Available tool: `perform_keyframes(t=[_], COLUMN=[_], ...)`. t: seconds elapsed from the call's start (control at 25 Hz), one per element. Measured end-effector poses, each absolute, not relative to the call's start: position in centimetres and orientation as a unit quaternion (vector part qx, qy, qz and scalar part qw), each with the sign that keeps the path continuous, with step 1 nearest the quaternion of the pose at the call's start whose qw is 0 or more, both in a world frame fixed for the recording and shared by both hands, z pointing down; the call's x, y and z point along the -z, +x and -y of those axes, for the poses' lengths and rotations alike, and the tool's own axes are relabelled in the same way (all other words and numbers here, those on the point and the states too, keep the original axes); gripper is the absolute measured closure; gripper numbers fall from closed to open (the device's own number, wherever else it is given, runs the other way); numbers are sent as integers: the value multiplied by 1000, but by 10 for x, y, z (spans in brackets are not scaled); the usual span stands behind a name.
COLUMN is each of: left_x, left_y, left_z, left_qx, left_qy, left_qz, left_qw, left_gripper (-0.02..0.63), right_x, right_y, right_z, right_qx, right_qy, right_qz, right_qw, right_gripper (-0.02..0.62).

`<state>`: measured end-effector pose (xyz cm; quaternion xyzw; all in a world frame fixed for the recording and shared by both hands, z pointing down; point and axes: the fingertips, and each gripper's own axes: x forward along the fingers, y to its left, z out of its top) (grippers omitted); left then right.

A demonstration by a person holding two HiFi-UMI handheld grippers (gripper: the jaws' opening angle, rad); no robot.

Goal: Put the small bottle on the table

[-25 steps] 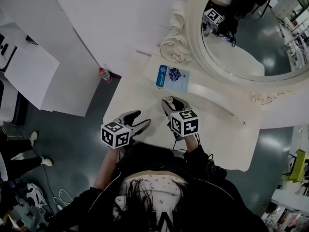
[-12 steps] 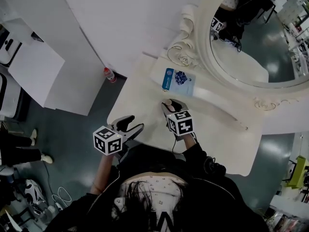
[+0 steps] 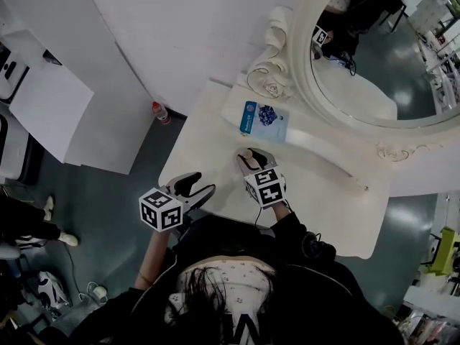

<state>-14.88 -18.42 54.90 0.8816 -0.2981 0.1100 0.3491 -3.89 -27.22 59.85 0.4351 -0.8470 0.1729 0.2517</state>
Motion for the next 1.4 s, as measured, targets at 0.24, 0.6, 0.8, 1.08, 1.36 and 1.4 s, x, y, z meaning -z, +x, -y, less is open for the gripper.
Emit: perform_keyframes(t=[0.24,0.6,0.8,1.08,1.36,1.4], left_x=[-550,-545,-541,-528,-525,-525], left_y=[-149,-161,-159,-160,-161,-159], left_z=[182,180,177,176,176,176], left_qx=[-114,-117,-118,-111,-117,-117], left_qy=[885,883,886,890,895,896], left_qz=[292,304,301,306,305,302], left_qw=[344,337,332,318,306,305], left_gripper=[350,350,350,350,353,353], right_x=[-599,-601,-600,-600,-573,-566], right_y=[-40,-41,-42,-36,-26,-24], right_z=[280,302,309,309,296,293], right_qx=[-163,-162,-162,-181,-187,-190], right_qy=[440,448,457,472,490,492], right_qz=[849,848,844,834,832,832], right_qw=[241,232,228,222,181,170], right_gripper=[446,446,445,414,414,414])
